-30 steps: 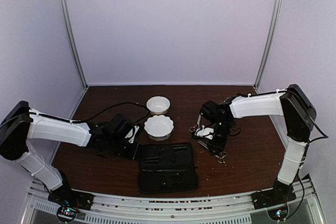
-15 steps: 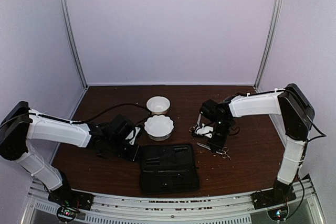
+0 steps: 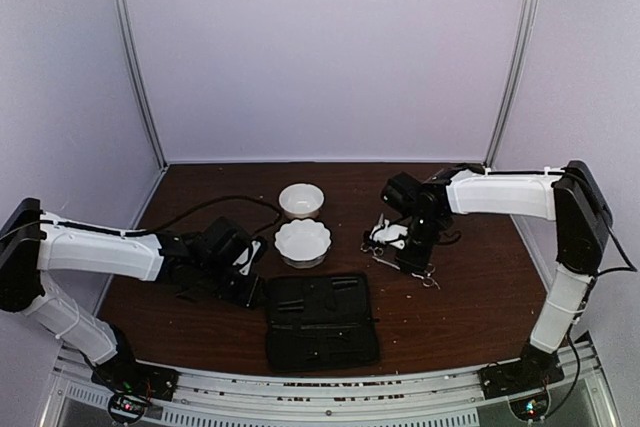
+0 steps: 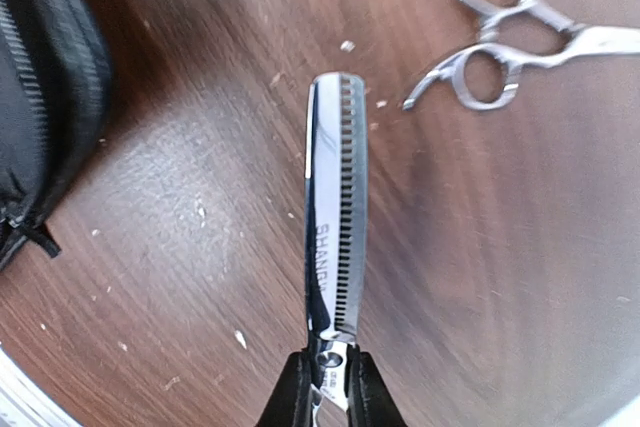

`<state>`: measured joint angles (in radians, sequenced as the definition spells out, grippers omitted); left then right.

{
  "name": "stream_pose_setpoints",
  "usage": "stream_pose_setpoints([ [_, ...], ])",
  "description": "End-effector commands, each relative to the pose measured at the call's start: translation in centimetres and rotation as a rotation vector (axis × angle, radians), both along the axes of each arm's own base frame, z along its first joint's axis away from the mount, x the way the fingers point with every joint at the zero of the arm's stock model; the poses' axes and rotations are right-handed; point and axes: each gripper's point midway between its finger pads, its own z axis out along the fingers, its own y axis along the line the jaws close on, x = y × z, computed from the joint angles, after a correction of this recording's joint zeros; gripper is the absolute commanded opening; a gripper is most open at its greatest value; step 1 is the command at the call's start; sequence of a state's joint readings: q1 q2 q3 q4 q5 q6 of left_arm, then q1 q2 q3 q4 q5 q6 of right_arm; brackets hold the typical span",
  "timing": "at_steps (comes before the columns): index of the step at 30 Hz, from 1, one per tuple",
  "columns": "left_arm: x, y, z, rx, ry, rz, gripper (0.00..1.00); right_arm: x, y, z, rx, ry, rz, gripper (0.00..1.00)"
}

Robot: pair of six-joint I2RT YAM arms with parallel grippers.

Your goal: Sort the hair-cutting tools

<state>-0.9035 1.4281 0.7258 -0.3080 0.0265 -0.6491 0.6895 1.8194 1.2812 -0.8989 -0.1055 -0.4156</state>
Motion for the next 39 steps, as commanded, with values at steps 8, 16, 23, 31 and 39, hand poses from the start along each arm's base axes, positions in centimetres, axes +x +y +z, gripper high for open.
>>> stream_pose_setpoints([
  [8,0.1,1.0,-1.5,0.009,0.013,0.056,0.38,-3.0,2.4,4.2,-0.065,-0.150,0.224,0.00],
  [16,-0.2,1.3,-2.0,-0.001,0.021,0.069,0.37,-5.4,4.4,3.4,-0.133,-0.162,0.369,0.00],
  [23,-0.7,1.6,-2.8,-0.013,0.038,0.087,0.36,-5.7,6.2,2.3,-0.185,-0.151,0.433,0.00],
  [31,-1.3,2.5,-3.9,-0.008,0.065,0.122,0.35,-5.2,8.6,1.4,-0.230,-0.163,0.493,0.00],
  [39,-1.7,3.0,-4.2,-0.023,0.070,0.141,0.34,-5.5,10.3,0.4,-0.253,-0.144,0.547,0.00],
])
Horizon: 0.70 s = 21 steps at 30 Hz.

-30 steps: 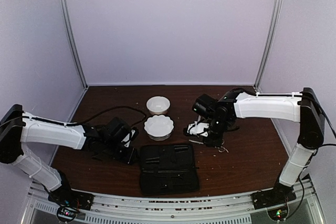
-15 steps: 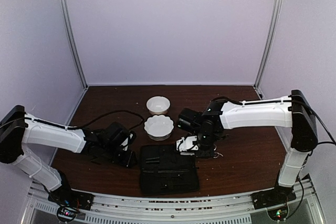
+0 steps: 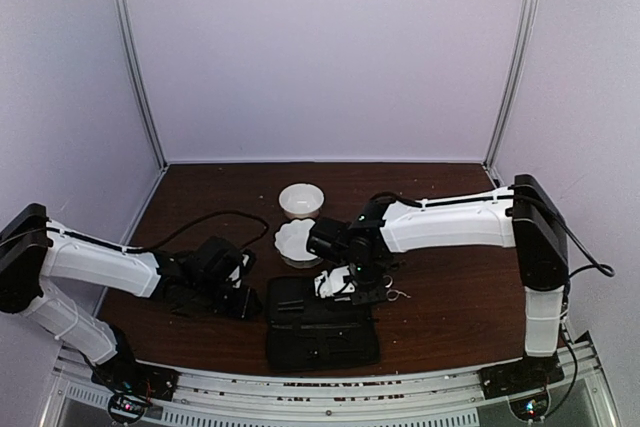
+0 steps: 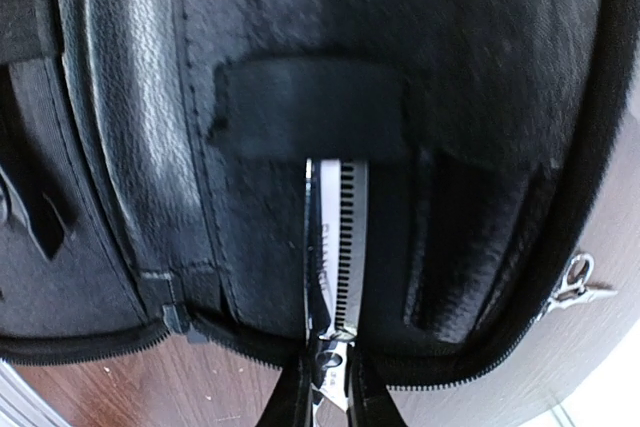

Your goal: Sort the hair-cutting tools

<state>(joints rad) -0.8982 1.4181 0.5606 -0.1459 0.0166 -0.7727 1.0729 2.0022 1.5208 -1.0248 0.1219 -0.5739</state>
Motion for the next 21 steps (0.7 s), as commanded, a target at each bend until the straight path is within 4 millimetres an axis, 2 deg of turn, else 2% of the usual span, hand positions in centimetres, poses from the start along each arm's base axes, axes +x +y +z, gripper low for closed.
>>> stream_pose_setpoints([
  [1,-0.7,1.2,-1.0,0.017,0.026,0.027,0.33,0.0,0.7,0.3,-0.027,-0.015,0.035,0.00],
  [12,-0.4,0.7,-1.2,0.009,0.030,0.021,0.33,0.1,2.5,0.1,0.007,-0.004,0.060,0.00],
  [21,-0.5,3.3,-2.1,0.107,0.045,0.094,0.30,-1.3,5.1,-1.4,0.066,0.094,0.090,0.00],
])
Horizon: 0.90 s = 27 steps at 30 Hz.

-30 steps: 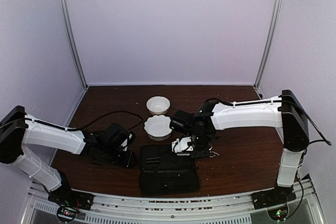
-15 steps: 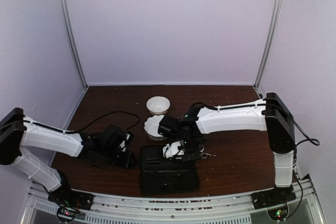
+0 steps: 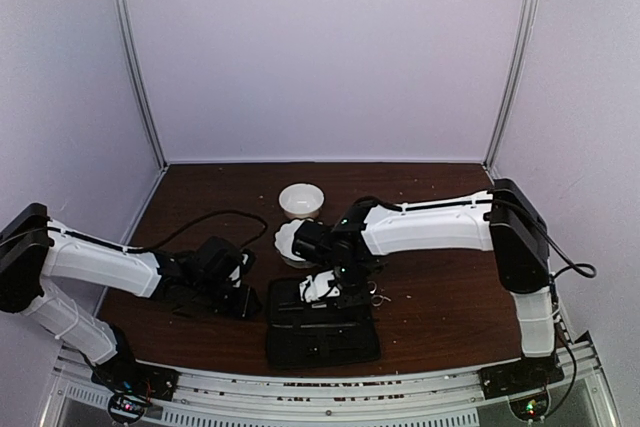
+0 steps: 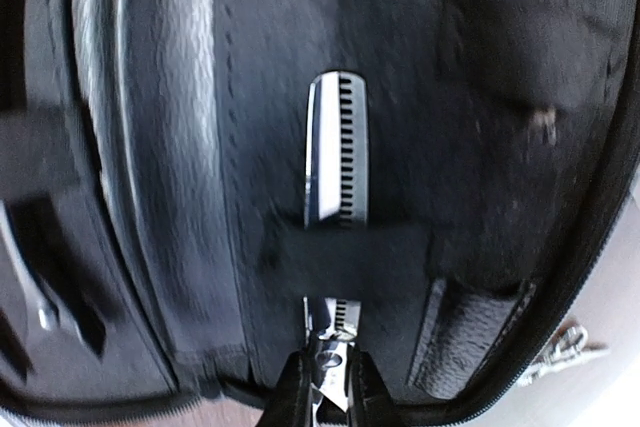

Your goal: Sort the hair-cutting tools

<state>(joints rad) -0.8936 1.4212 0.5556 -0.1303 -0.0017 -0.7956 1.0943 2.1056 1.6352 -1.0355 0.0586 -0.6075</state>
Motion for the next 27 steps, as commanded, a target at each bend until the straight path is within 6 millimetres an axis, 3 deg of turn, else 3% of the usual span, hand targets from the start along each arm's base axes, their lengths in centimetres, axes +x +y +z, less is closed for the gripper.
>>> stream_pose_setpoints([
  [1,-0.9,3.5,-2.3,0.126,0.058,0.068,0.29,-0.9,2.3,-0.2,0.052,0.041,0.037,0.00],
  [15,-1.1,3.4,-3.0,0.118,0.080,0.058,0.29,-1.5,5.1,0.4,0.136,0.055,0.039,0.00],
  [19,-1.1,3.3,-3.1,0.117,0.078,0.049,0.29,-1.9,5.4,1.6,0.170,0.057,0.032,0.08],
  [27,-1.1,2.6,-2.4,0.091,0.077,0.018,0.29,-1.4,3.3,3.4,0.172,0.003,-0.004,0.25],
])
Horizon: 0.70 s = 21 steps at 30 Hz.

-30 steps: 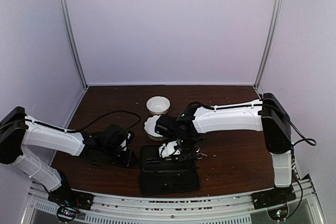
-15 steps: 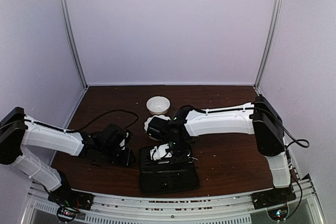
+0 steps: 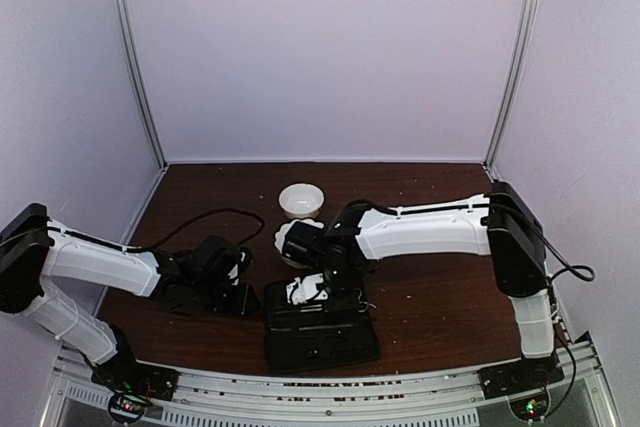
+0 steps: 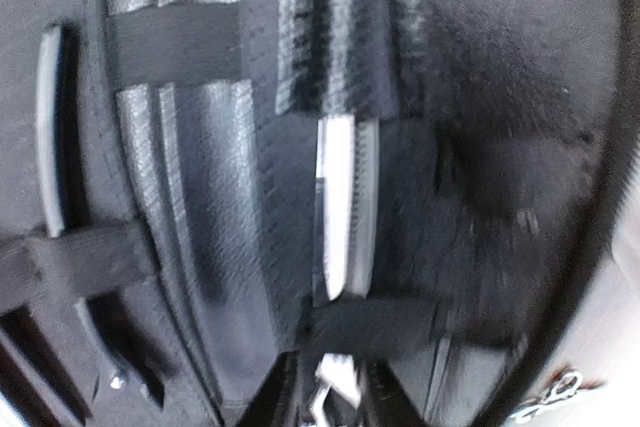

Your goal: Sort the hair-cutting tools

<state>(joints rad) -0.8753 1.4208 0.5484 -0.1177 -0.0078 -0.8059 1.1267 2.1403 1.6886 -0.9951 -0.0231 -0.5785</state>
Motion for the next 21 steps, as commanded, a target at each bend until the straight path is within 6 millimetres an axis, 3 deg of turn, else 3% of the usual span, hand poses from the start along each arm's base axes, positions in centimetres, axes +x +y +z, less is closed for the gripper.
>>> stream_pose_setpoints([
  [1,-1.6,2.1,-2.2,0.094,0.078,-0.014,0.29,0.0,-0.3,3.8,0.084,-0.047,-0.026,0.26],
  [8,-1.6,1.9,-2.2,0.100,0.081,-0.028,0.29,0.5,-2.2,4.5,0.093,-0.054,-0.064,0.26],
  [15,-1.6,1.6,-1.9,0.082,0.080,-0.035,0.28,1.9,-4.9,3.3,0.072,-0.049,-0.104,0.23],
  [21,-1.8,1.4,-2.1,0.073,0.087,-0.041,0.25,2.3,-5.0,2.5,0.103,-0.047,-0.106,0.26],
])
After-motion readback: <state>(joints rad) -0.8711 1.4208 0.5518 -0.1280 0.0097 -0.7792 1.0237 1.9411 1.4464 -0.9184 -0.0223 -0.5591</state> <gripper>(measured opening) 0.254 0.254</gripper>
